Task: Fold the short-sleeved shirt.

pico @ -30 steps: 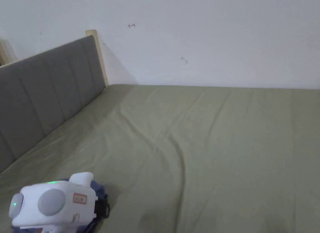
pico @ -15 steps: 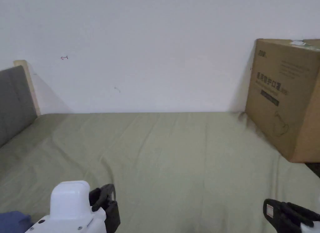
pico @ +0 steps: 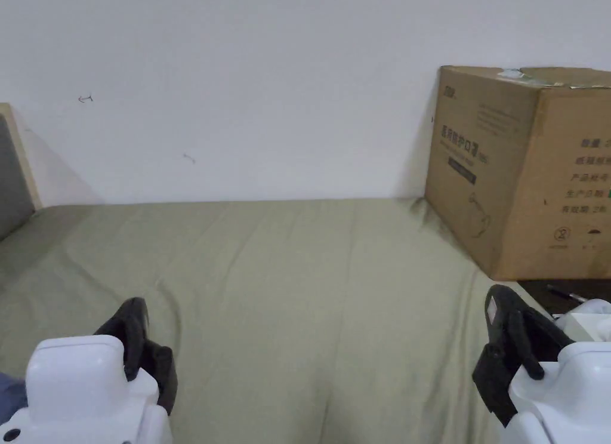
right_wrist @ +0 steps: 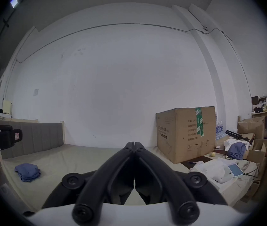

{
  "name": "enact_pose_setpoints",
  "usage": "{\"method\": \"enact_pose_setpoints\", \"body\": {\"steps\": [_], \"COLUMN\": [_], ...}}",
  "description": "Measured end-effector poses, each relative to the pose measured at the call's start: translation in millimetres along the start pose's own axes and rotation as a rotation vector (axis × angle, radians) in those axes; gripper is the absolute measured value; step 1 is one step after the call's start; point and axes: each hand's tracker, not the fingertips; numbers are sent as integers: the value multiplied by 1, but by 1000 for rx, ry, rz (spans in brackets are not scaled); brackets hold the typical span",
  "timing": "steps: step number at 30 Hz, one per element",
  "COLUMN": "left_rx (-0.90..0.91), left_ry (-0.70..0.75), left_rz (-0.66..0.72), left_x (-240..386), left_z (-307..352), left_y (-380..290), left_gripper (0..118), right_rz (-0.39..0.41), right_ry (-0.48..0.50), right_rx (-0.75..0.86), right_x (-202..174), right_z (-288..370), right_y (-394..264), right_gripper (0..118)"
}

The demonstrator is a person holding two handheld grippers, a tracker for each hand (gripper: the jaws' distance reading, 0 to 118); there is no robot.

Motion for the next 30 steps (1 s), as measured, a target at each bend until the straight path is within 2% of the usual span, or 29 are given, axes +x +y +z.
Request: {"method": "enact_pose_setpoints", "body": {"steps": [2, 12, 13, 14, 15, 16, 18, 19, 20, 21, 26, 30], "left_rx": [-19, -39, -37, -33, -32, -34, -44, -47, -46, -41, -32, -40], "left_ry": [6, -12, -14, -23, -30, -44, -54, -52, -46, -40, -18, -28], "left_rz": [-18, -31, -31, -31, -29, -21, -6, -1, 2, 2, -23, -22], "left_x": [3, 6, 5, 6, 6, 5, 5, 5, 5, 5, 8, 7], "left_z": [0, 2, 2, 2, 1, 1, -1, -2, -2, -2, -4, -4], "left_y": [-6, -10, -9, -8, -8, -7, -7, -8, -9, -9, -10, -10], "left_gripper": [0, 0, 8, 17, 29, 49, 86, 106, 115, 118, 118, 118], "right_rz": [18, 8, 15, 21, 25, 30, 35, 31, 48, 41, 53, 9], "right_ry": [-14, -26, -29, -31, -32, -32, -33, -41, -58, -62, -38, 58], "right_rx": [-36, -72, -75, -76, -75, -75, -89, -99, -41, -78, -94, -108], "right_x": [2, 4, 4, 4, 4, 3, 4, 5, 6, 7, 7, 9], "right_z": [-2, 0, 0, -1, -1, -1, -4, -6, -3, -5, -7, -5], "right_y": [-6, -11, -11, -11, -11, -11, -11, -11, -8, -7, -4, -3], "right_gripper": [0, 0, 0, 4, 16, 43, 104, 117, 117, 118, 118, 118]}}
